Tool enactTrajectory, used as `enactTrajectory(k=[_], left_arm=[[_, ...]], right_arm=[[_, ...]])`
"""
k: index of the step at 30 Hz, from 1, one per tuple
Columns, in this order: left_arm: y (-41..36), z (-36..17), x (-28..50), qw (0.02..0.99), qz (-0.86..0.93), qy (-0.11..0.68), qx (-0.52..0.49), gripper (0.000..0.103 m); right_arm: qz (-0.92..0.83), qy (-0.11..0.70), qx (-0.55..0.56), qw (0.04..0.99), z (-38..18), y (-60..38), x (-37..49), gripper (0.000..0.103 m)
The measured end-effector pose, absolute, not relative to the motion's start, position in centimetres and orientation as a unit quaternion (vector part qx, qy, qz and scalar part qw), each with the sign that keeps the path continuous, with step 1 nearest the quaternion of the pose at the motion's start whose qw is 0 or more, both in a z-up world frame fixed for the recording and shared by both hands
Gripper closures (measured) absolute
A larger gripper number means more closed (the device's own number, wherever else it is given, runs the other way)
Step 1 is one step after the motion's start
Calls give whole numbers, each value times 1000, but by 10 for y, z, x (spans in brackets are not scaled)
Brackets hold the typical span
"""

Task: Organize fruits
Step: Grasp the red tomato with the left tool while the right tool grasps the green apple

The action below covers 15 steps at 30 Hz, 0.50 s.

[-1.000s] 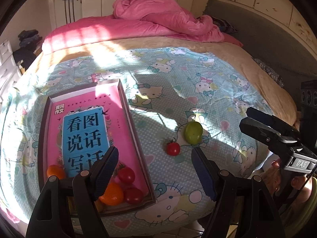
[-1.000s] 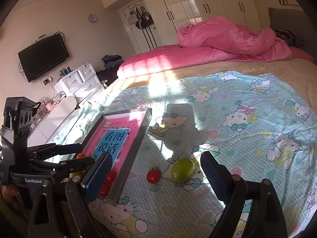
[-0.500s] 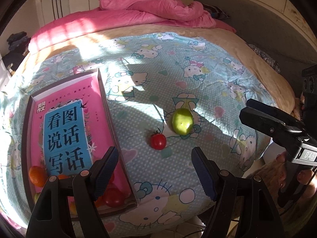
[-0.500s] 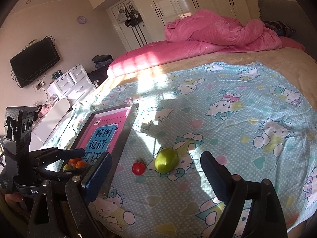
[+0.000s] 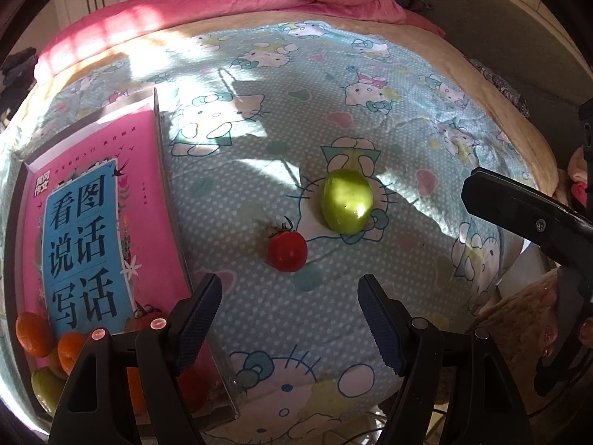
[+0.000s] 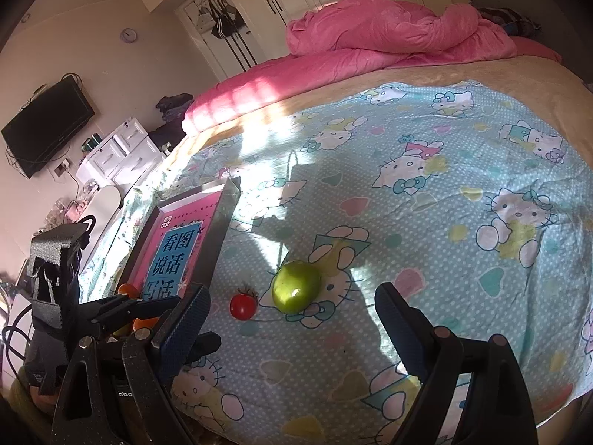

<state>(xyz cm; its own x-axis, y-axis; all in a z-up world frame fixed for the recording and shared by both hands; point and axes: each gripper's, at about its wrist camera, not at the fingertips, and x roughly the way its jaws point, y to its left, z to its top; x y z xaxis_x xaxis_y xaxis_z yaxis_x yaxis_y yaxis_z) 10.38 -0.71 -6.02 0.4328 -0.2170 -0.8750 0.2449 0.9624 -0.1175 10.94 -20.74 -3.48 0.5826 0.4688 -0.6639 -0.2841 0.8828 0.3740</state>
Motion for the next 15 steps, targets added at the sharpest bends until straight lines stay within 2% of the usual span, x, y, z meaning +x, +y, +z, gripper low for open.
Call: enactTrajectory(k=[15], left_arm=[[-17,-75,123,846,-149,511,26,27]], right_arm=[[202,445,98,867,-60,-192,130,13]])
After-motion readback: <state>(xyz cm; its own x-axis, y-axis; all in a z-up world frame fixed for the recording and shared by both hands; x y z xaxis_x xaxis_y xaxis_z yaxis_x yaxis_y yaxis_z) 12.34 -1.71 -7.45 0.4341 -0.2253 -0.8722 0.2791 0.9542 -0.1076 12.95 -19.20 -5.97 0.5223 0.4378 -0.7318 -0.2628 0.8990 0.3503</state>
